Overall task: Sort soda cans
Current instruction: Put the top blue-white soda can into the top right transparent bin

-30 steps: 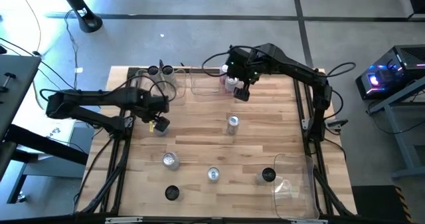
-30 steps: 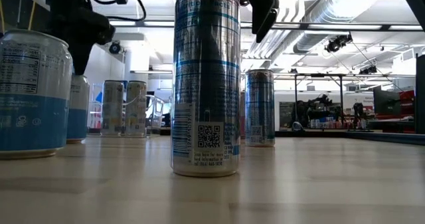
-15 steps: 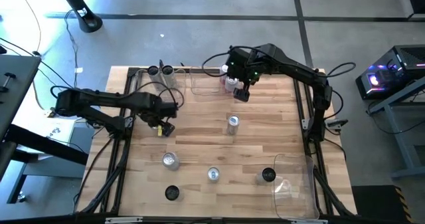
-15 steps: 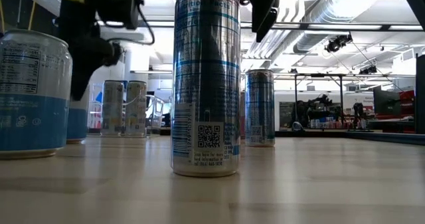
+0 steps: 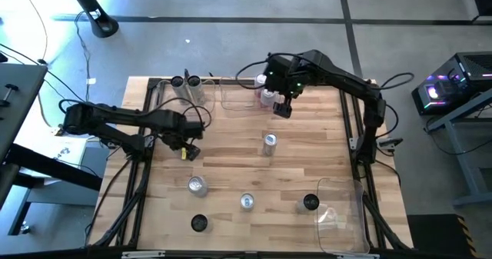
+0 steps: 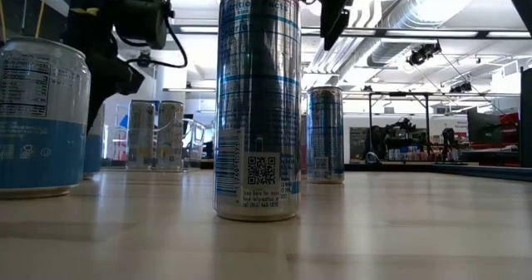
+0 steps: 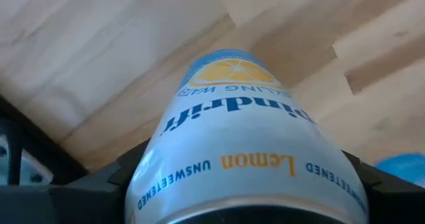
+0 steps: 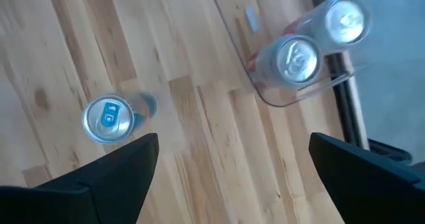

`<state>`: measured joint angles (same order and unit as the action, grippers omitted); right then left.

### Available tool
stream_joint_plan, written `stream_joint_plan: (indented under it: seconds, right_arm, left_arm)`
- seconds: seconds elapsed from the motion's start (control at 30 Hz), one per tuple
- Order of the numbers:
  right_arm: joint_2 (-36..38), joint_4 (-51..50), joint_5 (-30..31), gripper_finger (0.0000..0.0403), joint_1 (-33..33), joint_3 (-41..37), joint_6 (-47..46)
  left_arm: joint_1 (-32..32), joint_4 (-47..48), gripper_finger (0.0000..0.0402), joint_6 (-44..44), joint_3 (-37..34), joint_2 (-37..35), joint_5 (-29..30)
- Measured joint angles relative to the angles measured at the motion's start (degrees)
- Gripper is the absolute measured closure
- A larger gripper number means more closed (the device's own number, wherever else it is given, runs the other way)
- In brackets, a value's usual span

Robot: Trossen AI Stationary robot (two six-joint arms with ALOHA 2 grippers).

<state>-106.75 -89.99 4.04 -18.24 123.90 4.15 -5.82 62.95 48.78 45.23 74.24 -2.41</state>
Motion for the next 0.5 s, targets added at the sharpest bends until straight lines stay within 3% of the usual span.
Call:
stream_joint_plan:
  seconds: [0.13,0.3,0.5]
  right_arm:
    - [5.1,0.0,3.3,0.0018,0.0,0.0,-1.0]
    - [12.9,-0.1,9.4,0.0018,-0.2,0.0,-8.7]
    - [20.1,-0.1,13.0,0.0018,-0.1,0.1,-19.9]
  left_arm:
    - [-0.3,-0.3,0.0125,-2.3,4.1,-1.1,-0.5]
    - [-1.9,-1.1,0.0125,-6.6,12.8,-1.1,0.0]
    - [-6.4,-13.9,0.0125,-15.9,25.3,2.2,3.2]
